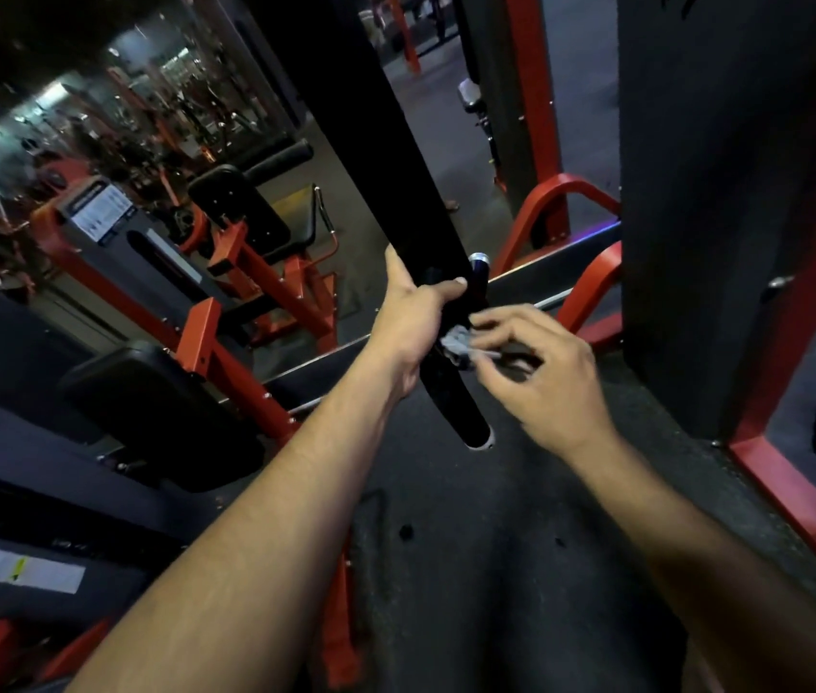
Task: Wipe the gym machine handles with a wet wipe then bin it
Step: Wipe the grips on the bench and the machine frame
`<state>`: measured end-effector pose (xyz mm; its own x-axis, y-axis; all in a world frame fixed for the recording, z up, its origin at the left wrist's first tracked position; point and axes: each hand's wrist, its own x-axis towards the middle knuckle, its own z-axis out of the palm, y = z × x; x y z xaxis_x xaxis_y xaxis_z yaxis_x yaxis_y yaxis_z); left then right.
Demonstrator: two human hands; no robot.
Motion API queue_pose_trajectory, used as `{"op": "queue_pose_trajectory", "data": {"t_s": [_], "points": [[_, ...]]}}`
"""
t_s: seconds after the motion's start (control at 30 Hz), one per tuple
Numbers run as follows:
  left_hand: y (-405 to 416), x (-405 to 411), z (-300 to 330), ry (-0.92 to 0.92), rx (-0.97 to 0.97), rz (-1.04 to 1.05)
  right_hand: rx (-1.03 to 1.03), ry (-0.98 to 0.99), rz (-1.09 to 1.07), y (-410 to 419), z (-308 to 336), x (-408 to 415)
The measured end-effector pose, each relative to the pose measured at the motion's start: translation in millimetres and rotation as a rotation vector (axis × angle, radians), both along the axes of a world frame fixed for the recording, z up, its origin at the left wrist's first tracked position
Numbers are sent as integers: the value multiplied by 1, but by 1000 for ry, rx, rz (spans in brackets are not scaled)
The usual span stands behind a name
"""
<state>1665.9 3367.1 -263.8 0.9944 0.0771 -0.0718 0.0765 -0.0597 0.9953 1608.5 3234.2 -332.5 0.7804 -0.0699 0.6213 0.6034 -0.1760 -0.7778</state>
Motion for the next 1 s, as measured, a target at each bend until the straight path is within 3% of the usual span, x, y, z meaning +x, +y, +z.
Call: {"op": "queue_pose_trajectory", "data": {"t_s": [0.1, 0.3, 0.4, 0.47, 0.53, 0.63, 0.7, 1.0], "points": [[-2, 0, -4, -57, 91, 43, 4, -56, -36, 20, 4, -4], [6, -1, -2, -50, 73, 20, -159, -63, -29, 21, -54, -27], [8, -2, -1, -65, 84, 24, -112, 144, 19, 23, -74, -28], [8, -2, -5, -92, 90, 44, 30, 357, 23, 21, -71, -23], [7, -2, -7, -111, 96, 51, 167, 449, -6, 18, -54, -14], [6, -1, -9, -146, 72, 48, 303, 366, -11, 18, -14, -2], [5, -2, -8, -164, 68, 55, 270, 304, 4, 27, 1, 0], [11, -1, -9, -146, 75, 65, 68, 351, 176, 31, -46, -17]]}}
